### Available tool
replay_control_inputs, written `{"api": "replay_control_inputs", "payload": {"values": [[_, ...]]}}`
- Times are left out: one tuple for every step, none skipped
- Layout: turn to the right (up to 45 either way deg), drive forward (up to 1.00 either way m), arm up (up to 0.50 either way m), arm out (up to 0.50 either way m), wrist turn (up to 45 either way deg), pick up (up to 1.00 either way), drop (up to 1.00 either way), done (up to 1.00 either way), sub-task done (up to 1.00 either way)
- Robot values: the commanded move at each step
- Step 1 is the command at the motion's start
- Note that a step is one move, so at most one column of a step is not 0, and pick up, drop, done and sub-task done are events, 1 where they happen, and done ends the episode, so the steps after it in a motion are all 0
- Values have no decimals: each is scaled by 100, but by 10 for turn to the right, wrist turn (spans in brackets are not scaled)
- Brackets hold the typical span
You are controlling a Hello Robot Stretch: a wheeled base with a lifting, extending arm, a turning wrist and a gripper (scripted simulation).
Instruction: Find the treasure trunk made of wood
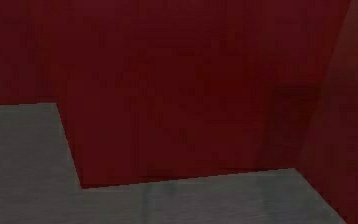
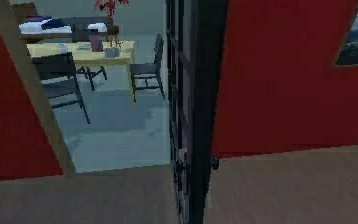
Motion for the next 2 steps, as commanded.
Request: {"api": "replay_control_inputs", "payload": {"values": [[330, 0, 0, 0, 0, 0, 0, 0, 0], [0, 35, 0, 0, 0, 0, 0, 0, 0]]}}
